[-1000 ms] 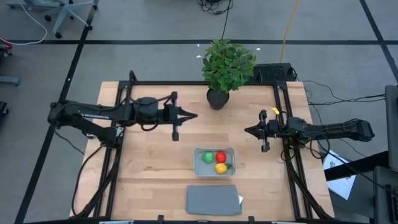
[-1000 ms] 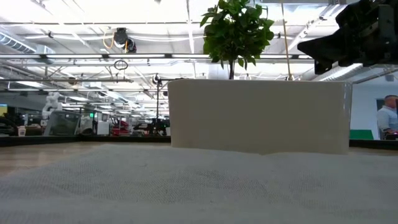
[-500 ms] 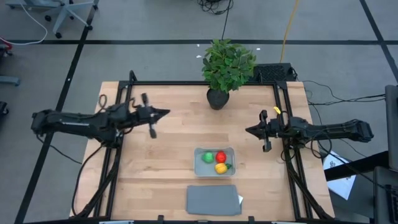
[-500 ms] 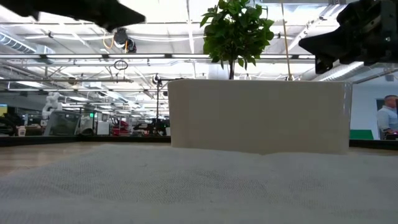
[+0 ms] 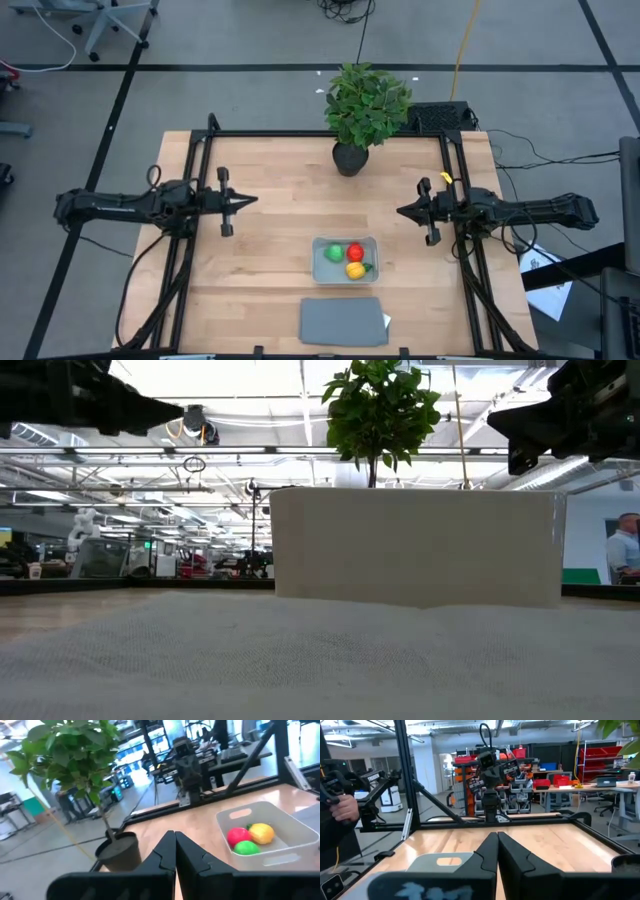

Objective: Pick and placing Produce into tupperware
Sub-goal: Return to Home Position

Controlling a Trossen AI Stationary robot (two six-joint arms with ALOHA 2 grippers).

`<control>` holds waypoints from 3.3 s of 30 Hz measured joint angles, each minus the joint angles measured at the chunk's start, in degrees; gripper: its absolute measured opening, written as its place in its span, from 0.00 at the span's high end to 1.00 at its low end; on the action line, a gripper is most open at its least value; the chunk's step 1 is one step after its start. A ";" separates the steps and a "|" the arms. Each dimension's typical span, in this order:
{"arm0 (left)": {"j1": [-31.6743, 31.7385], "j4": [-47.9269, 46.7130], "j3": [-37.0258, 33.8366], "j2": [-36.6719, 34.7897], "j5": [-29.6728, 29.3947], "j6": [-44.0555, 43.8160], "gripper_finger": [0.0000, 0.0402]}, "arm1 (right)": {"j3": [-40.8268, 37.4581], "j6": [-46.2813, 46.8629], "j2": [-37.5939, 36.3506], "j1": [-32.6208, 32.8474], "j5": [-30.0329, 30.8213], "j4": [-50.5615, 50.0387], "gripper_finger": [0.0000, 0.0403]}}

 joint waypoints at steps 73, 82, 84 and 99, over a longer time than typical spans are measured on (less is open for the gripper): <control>7.92 -13.56 -1.51 -8.96 6.55 -7.34 0.92 | 0.00 1.54 -3.37 0.00 -2.56 -3.48 1.00; 7.93 -13.56 -1.51 -8.96 6.53 -7.33 0.92 | 0.00 1.54 -3.37 -0.02 -2.56 -3.48 1.00; 7.93 -13.56 -1.51 -8.96 6.53 -7.33 0.92 | 0.00 1.54 -3.37 -0.01 -2.56 -3.48 1.00; 7.93 -13.56 -1.51 -8.96 6.53 -7.33 0.92 | 0.00 1.57 -3.37 -0.02 -2.56 -3.48 1.00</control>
